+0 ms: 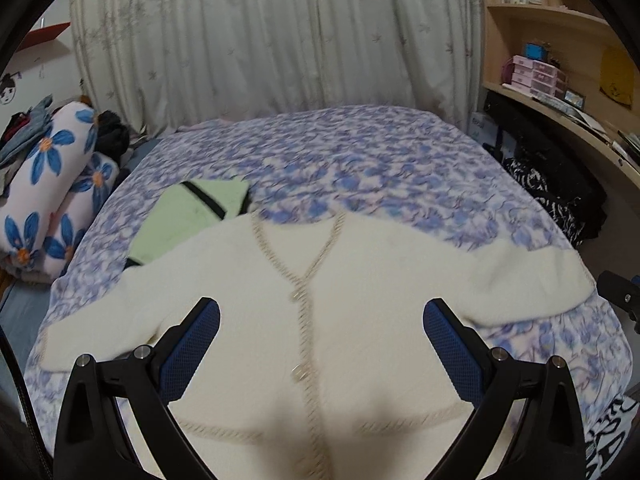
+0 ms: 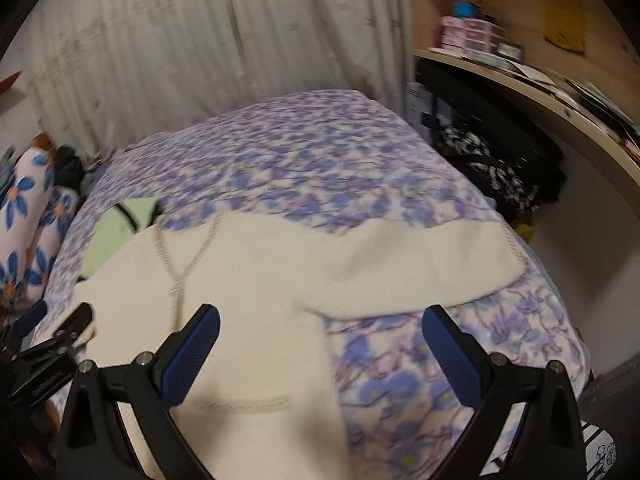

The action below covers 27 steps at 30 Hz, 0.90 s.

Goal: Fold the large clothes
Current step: 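Reach the right tool to the sleeve cuff nearest it and grasp it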

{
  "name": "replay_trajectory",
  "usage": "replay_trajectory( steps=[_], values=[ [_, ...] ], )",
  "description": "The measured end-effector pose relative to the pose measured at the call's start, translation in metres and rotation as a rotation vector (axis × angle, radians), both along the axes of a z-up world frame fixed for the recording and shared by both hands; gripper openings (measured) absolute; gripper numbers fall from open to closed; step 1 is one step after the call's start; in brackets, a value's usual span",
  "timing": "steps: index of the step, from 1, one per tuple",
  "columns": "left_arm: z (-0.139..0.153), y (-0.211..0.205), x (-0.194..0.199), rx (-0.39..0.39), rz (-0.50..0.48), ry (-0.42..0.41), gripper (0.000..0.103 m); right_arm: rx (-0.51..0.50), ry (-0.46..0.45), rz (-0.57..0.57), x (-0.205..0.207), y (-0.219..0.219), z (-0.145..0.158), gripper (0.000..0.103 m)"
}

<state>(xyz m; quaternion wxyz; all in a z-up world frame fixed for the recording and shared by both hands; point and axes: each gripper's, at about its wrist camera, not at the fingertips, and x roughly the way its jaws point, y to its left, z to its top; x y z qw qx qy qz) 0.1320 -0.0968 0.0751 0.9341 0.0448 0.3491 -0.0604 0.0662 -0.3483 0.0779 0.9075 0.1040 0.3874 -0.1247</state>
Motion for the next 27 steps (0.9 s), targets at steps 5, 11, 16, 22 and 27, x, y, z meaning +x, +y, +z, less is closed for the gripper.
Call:
replay_trajectory(
  steps=[5, 11, 16, 22, 27],
  values=[
    [-0.018, -0.042, 0.029, -0.005, -0.042, 0.009, 0.101, 0.049, 0.027, -0.109, 0.015, -0.068, -0.028, 0.101],
    [-0.058, -0.086, 0.066, -0.044, -0.055, 0.061, 0.101, 0.115, 0.066, -0.271, 0.023, -0.159, -0.081, 0.101],
    [-0.096, -0.111, 0.09, -0.065, -0.072, 0.083, 0.101, 0.216, 0.086, -0.405, 0.026, -0.224, -0.127, 0.1],
    [-0.14, -0.129, 0.116, -0.064, -0.058, 0.138, 0.101, 0.326, 0.104, -0.506, 0.039, -0.274, -0.174, 0.09],
    [-0.157, -0.139, 0.127, -0.057, -0.053, 0.134, 0.101, 0.377, 0.137, -0.572, 0.054, -0.297, -0.212, 0.073]
  ],
)
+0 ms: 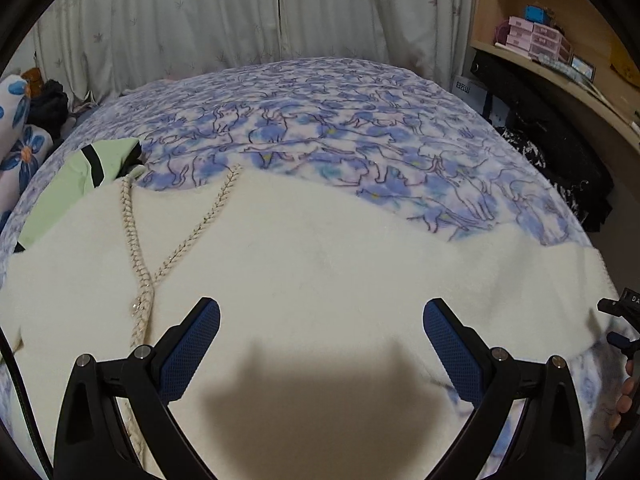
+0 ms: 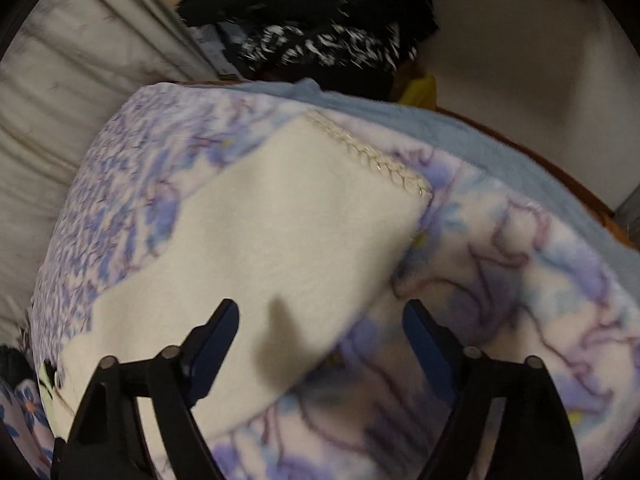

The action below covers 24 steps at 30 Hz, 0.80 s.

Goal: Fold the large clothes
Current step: 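Reach the right tool to the sleeve cuff nearest it and grasp it, then carry the held sleeve across the cardigan body with the right tool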

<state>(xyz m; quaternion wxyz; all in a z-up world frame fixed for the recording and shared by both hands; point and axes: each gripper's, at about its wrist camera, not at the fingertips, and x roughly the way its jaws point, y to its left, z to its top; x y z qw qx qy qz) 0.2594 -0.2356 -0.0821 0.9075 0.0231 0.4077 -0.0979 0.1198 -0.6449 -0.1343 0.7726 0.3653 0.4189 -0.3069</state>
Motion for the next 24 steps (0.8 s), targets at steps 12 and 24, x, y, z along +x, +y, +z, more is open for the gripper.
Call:
replay_trajectory(
  steps=[12, 24],
  values=[
    [-0.014, -0.005, 0.007, -0.009, -0.029, 0.02, 0.101, -0.222, -0.165, 0.057, 0.005, 0.016, 0.05, 0.009],
    [0.023, 0.048, -0.008, 0.049, 0.034, -0.036, 0.101, -0.332, -0.467, 0.661, 0.051, 0.233, 0.149, 0.008]
  ],
)
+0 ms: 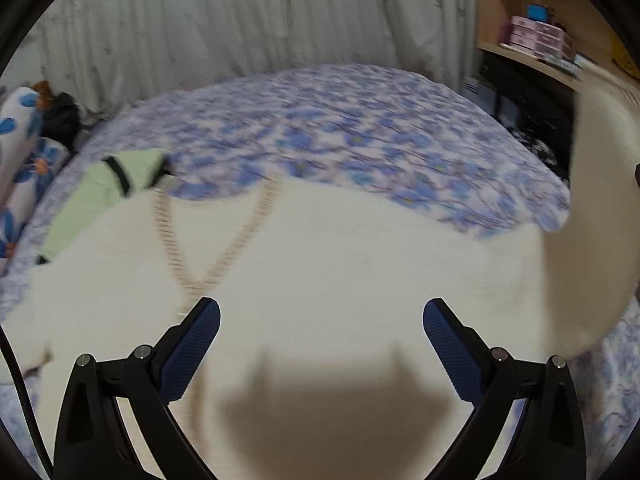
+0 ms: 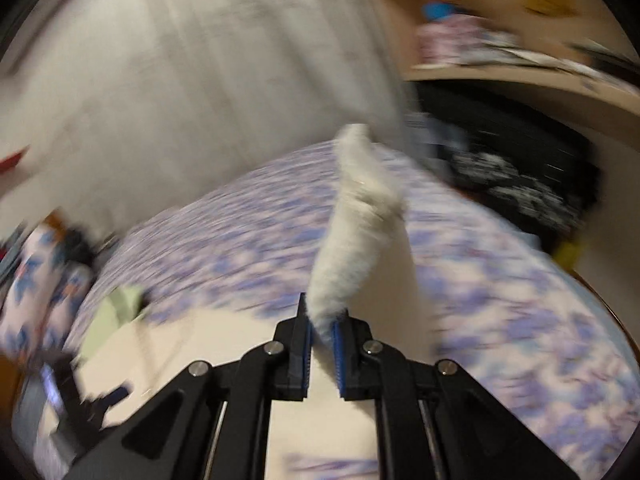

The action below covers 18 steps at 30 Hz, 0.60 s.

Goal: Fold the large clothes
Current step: 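Carry the held sleeve across the cardigan body with the right tool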

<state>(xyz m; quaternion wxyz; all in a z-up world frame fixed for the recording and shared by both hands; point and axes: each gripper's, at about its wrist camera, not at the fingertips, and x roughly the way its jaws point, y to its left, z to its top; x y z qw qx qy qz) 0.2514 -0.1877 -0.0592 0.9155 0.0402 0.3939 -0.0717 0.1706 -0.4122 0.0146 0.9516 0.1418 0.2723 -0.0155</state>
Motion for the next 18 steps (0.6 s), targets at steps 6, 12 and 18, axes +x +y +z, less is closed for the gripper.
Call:
replay_trajectory(
  steps=[6, 12, 18],
  values=[
    [0.003, 0.064, -0.004, -0.024, 0.04, 0.023, 0.101, -0.078, 0.136, 0.229, 0.026, 0.113, -0.057, 0.012],
    [-0.028, 0.108, -0.003, -0.093, 0.017, 0.153, 0.101, -0.09, 0.386, 0.333, 0.034, 0.175, -0.145, 0.033],
    [-0.05, 0.118, -0.002, -0.295, -0.074, 0.264, 0.101, -0.016, 0.379, 0.289, 0.008, 0.179, -0.149, 0.048]
  ],
)
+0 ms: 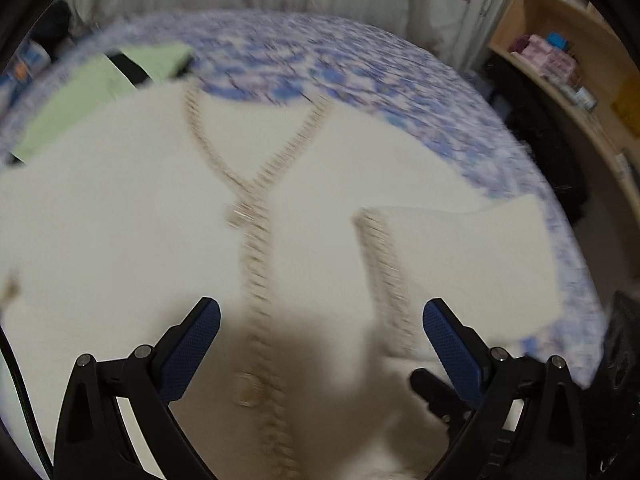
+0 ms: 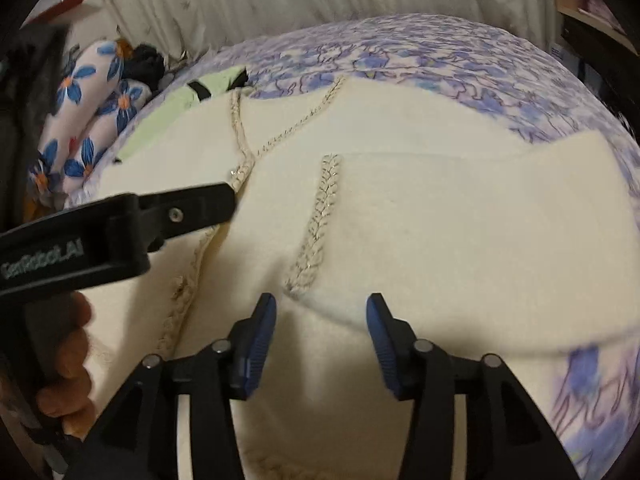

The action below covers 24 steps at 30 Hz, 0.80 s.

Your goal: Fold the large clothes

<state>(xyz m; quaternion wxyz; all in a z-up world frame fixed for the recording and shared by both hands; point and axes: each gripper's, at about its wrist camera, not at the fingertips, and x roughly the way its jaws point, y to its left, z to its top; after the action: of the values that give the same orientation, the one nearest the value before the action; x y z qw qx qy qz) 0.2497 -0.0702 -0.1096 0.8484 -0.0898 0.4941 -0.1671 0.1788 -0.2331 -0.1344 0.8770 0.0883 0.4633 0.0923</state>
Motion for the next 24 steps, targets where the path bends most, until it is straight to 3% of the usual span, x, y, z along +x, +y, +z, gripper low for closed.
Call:
replay_trajectory(
  steps=[5, 11, 14, 17, 19, 24],
  values=[
    [-0.009, -0.019, -0.002, -0.116, -0.067, 0.035, 0.094, 0.065, -0.017, -0.146, -0.027, -0.029, 0.005, 0.048],
    [-0.031, -0.058, 0.008, -0.091, -0.129, 0.109, 0.093, 0.121, -0.062, -0.268, -0.062, -0.061, 0.009, 0.048],
    [-0.04, -0.073, 0.011, -0.042, -0.137, 0.101, 0.086, 0.151, -0.063, -0.319, -0.071, -0.076, 0.008, 0.048],
    [-0.044, -0.092, 0.01, 0.047, -0.163, 0.06, 0.055, 0.187, -0.057, -0.356, -0.074, -0.092, 0.005, 0.048],
    [-0.04, -0.101, 0.009, 0.079, -0.184, 0.038, 0.021, 0.188, -0.051, -0.376, -0.072, -0.1, 0.003, 0.048],
    [-0.014, -0.11, 0.005, 0.126, -0.207, -0.017, 0.015, 0.209, -0.035, -0.416, -0.069, -0.113, 0.001, 0.048]
  ],
)
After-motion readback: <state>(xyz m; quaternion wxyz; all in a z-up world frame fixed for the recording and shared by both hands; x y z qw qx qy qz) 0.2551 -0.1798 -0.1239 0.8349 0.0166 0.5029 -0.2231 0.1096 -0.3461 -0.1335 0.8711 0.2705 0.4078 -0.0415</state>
